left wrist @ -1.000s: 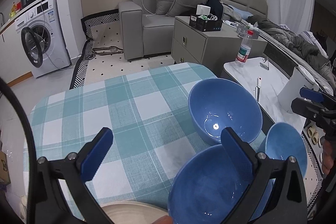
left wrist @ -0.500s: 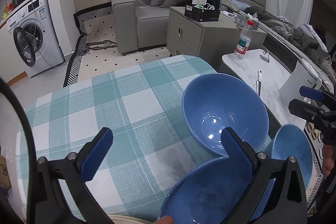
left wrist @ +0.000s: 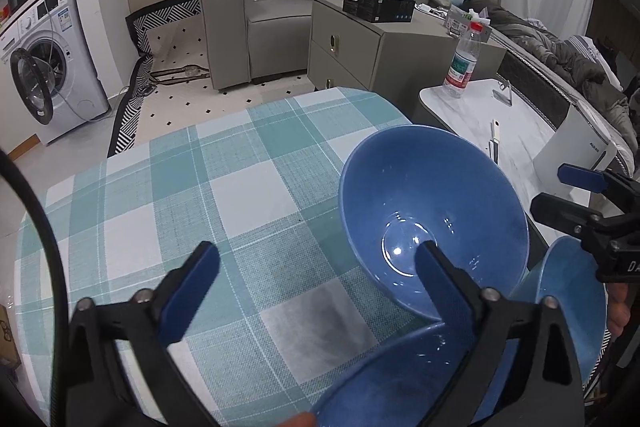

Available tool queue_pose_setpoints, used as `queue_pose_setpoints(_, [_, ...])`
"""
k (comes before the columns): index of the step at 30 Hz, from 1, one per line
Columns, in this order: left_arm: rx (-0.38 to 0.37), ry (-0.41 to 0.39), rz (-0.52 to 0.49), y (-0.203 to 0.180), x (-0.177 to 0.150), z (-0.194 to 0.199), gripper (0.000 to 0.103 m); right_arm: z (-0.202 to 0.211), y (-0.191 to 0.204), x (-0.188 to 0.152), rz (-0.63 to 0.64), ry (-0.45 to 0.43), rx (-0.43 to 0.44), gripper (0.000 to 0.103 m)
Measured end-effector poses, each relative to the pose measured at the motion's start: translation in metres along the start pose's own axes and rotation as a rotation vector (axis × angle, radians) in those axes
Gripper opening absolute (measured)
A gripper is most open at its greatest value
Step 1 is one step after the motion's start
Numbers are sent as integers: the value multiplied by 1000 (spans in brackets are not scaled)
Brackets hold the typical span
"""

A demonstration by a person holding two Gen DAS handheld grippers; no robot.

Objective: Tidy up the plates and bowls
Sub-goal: 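Close the left gripper on a blue bowl rim while the right gripper grips another bowl rim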

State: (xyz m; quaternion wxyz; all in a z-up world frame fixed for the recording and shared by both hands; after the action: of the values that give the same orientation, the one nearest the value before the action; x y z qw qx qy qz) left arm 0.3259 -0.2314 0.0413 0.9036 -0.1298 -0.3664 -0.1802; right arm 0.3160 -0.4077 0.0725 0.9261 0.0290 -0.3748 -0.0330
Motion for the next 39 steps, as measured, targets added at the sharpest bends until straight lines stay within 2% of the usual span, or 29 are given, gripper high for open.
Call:
queue_pose_setpoints(1, [-8, 10, -4, -1, 0, -3, 86, -3, 0, 0, 2, 7, 3, 95])
queue_pose_setpoints(3, [-13, 19, -15, -3, 0, -6, 84, -9, -1, -1, -1, 21, 7, 88])
queue_pose_setpoints(4, [-16, 19, -19, -5, -1, -7, 78, -12, -2, -1, -4, 27, 9, 83])
queue_pose_setpoints(8, [-30, 56, -22, -8, -2, -16, 67, -24, -3, -3, -3, 49, 13, 75])
queue_pose_setpoints(12, [-30, 77, -20, -10, -2, -22, 63, -33, -3, -6, 1, 67, 13, 69])
queue_pose_setpoints(20, [-54, 112, -18, -13, -4, -29, 39, -46, -5, -12, 4, 103, 18, 50])
queue_pose_setpoints(34, [-87, 117, -42, -21, -3, -30, 19, -50, 0, -14, 30, 114, 36, 20])
queue_pose_setpoints(39, [-86, 115, -46, -23, -3, -29, 18, -49, 3, -14, 33, 106, 29, 18])
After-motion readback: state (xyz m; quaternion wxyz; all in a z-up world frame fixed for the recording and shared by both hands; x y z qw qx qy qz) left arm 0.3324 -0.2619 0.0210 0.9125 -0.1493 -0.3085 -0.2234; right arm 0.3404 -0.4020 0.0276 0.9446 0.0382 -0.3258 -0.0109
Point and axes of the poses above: each gripper's, at about its wrist camera, not at the fingertips, and z roughly against the way its jaws point, y to its left, x to its top, the point moved 1 cm from there along -z, roughly the way its jaws point, and after that the axes turned 7 degrees about -y, right-handed, at the moved point
